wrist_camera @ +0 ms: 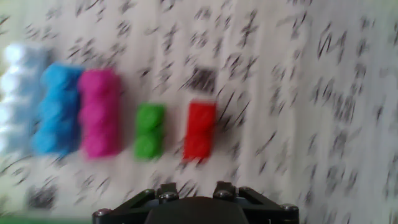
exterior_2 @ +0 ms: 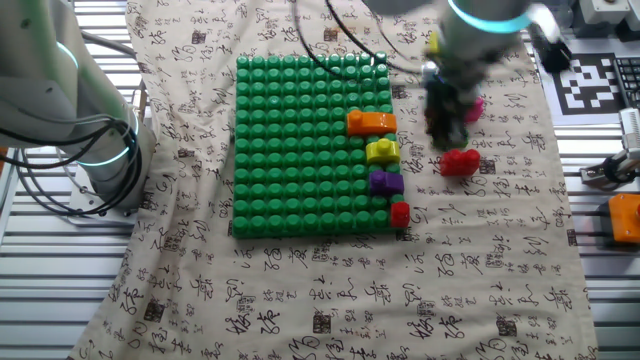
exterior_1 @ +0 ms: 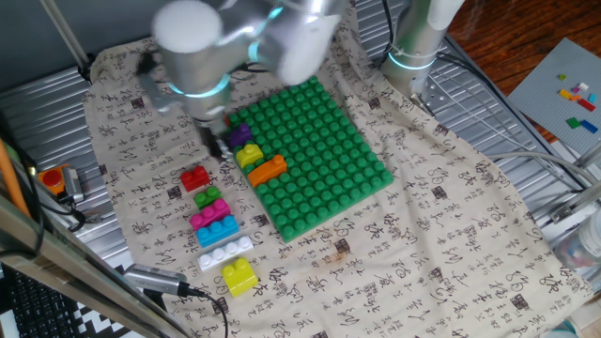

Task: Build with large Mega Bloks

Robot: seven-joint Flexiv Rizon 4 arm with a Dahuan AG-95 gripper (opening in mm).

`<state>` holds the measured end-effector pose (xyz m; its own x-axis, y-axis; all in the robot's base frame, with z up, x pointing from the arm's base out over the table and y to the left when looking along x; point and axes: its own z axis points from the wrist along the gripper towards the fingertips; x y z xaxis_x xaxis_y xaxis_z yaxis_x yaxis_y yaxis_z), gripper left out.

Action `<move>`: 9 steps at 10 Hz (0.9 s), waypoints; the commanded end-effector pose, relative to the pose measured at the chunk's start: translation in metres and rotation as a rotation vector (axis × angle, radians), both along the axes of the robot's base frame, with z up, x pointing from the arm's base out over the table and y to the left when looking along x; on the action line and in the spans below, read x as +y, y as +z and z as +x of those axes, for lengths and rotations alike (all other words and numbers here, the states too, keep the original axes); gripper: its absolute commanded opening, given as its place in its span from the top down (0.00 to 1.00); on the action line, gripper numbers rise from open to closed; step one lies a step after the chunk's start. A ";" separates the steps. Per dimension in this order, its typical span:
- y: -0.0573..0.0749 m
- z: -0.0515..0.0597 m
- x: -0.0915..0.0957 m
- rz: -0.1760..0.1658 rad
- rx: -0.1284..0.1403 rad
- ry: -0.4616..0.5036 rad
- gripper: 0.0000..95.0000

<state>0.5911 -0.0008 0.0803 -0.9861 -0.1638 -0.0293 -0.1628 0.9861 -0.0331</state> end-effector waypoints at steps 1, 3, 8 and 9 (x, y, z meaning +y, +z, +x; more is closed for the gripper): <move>-0.009 0.015 0.000 0.011 -0.002 -0.004 0.60; -0.015 0.022 0.006 0.016 -0.003 -0.011 0.60; -0.032 0.026 0.011 0.008 -0.012 -0.016 0.60; -0.033 0.027 0.011 0.008 -0.012 -0.016 0.60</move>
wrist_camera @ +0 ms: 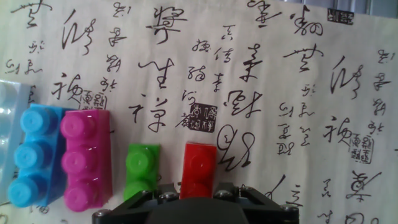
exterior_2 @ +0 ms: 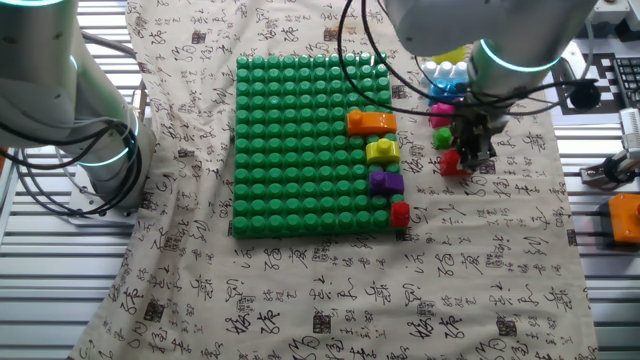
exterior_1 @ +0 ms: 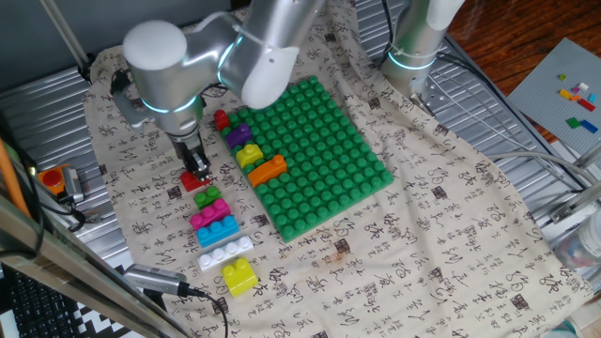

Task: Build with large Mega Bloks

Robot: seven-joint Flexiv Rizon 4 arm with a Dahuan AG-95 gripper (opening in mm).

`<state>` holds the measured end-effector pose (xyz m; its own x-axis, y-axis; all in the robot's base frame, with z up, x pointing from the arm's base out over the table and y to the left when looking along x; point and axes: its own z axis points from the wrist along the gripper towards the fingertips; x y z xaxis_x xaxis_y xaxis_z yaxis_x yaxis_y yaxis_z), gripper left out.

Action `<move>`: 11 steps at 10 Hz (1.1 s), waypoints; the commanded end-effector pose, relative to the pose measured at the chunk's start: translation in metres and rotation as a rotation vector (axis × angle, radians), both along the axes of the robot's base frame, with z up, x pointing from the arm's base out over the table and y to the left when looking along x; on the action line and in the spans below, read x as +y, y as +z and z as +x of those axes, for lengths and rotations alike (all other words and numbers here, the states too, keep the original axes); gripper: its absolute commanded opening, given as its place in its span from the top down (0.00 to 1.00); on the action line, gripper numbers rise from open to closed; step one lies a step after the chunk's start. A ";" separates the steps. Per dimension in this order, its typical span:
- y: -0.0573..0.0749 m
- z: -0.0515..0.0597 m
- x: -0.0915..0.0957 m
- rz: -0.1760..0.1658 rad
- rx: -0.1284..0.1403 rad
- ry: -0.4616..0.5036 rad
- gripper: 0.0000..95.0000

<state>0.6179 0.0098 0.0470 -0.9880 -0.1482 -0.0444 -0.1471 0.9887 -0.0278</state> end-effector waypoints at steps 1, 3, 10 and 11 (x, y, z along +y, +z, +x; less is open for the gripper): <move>-0.001 0.003 0.002 -0.001 0.002 -0.002 0.60; -0.002 0.007 0.003 -0.003 0.002 -0.004 0.60; -0.004 0.007 0.003 -0.017 0.042 -0.002 1.00; -0.003 0.007 0.003 -0.019 0.050 0.008 1.00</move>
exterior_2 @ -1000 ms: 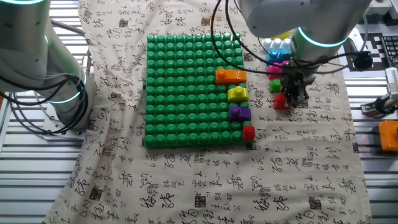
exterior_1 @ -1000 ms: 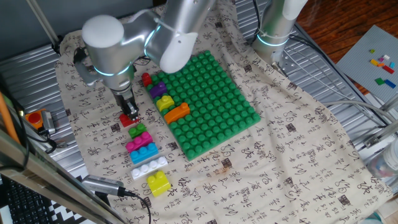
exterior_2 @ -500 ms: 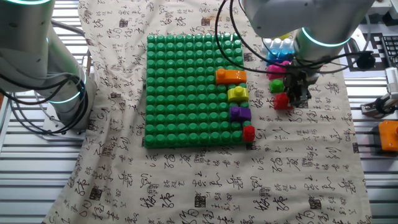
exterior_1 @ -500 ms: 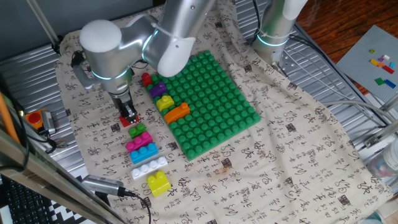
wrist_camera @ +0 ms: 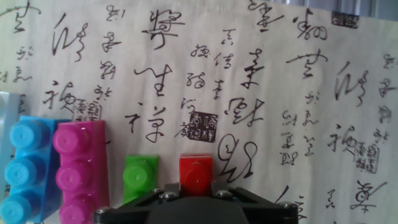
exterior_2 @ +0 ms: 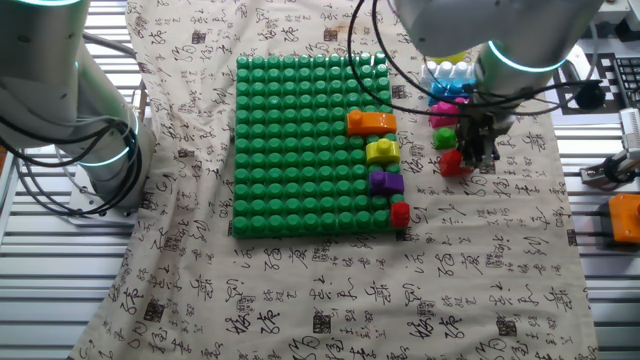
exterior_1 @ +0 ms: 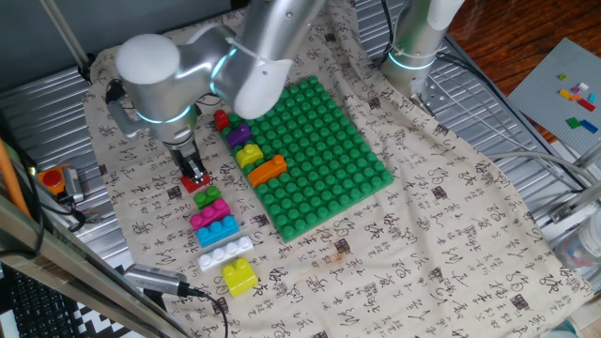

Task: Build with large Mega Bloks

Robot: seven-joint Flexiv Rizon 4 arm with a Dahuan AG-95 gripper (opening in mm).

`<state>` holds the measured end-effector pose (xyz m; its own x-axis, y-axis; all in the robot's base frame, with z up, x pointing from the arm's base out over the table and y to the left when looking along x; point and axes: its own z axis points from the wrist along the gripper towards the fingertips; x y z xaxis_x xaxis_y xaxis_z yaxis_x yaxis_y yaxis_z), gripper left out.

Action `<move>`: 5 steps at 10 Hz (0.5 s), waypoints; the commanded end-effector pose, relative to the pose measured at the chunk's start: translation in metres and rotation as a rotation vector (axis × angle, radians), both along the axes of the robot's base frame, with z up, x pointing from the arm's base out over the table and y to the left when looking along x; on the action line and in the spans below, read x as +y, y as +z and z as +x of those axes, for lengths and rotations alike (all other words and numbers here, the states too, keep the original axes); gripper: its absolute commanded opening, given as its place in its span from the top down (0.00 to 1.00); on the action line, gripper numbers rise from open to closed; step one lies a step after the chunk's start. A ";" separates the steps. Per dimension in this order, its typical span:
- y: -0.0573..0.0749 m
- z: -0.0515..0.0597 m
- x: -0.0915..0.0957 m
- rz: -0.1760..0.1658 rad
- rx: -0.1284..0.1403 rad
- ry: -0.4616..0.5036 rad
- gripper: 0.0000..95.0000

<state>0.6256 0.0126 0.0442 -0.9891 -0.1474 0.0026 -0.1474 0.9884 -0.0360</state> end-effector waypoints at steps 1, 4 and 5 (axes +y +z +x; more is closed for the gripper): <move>0.000 0.000 0.000 -0.003 0.009 0.014 1.00; 0.013 -0.002 0.001 -0.001 0.037 0.022 1.00; 0.020 -0.003 0.003 -0.002 0.043 0.019 1.00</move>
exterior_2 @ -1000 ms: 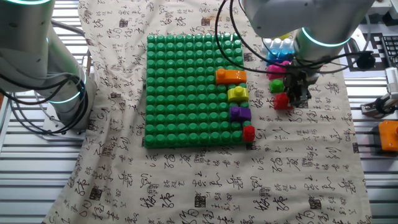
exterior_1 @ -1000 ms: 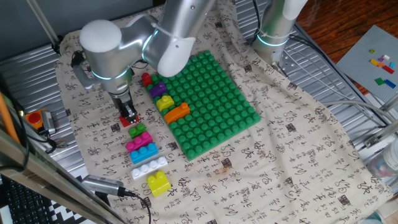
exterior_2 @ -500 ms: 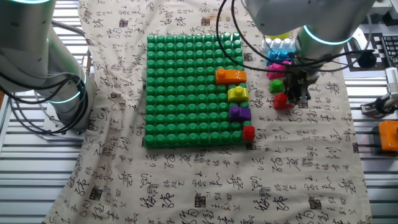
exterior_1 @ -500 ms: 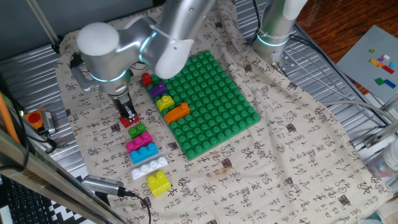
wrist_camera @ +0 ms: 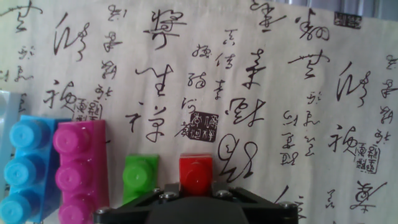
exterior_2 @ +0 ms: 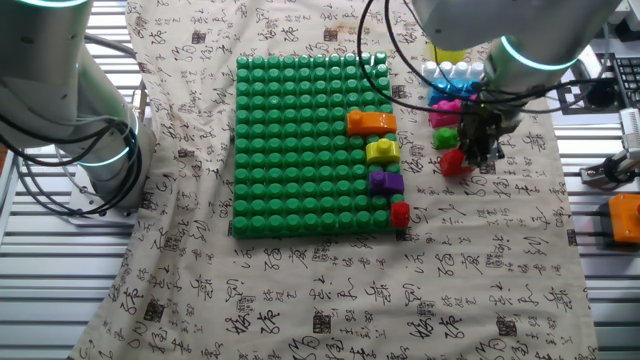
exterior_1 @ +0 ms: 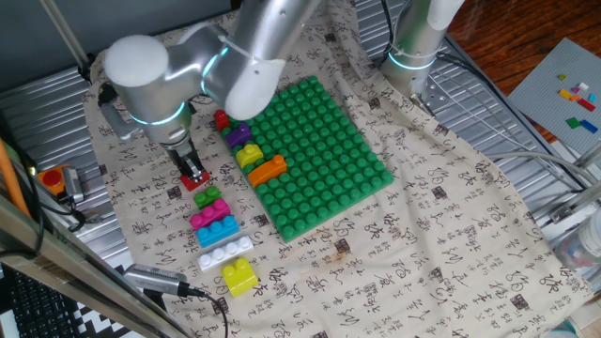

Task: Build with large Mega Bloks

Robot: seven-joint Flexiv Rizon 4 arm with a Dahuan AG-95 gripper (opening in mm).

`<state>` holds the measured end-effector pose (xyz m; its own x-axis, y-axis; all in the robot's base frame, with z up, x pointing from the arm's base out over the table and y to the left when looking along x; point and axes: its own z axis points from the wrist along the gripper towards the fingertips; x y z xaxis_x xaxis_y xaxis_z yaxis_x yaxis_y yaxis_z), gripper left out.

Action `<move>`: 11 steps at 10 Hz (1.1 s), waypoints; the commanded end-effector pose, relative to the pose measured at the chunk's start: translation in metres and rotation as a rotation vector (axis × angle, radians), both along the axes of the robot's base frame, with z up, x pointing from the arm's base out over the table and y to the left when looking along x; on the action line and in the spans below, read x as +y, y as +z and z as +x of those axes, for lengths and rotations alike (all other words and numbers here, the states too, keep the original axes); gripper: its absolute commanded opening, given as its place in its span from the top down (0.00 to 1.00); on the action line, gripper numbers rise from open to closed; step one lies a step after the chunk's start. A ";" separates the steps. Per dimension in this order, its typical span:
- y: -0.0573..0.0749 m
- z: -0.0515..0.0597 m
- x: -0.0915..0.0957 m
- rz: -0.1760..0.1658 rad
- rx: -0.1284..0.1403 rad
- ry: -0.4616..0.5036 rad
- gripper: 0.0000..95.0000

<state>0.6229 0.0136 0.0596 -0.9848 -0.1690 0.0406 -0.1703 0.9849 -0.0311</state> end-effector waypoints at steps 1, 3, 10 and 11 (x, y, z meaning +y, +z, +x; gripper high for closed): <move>0.018 -0.002 0.005 -0.001 0.021 -0.011 1.00; 0.048 -0.012 0.015 -0.002 0.039 -0.032 1.00; 0.094 -0.095 0.090 0.010 0.020 -0.147 1.00; 0.093 -0.107 0.099 0.008 0.018 -0.156 1.00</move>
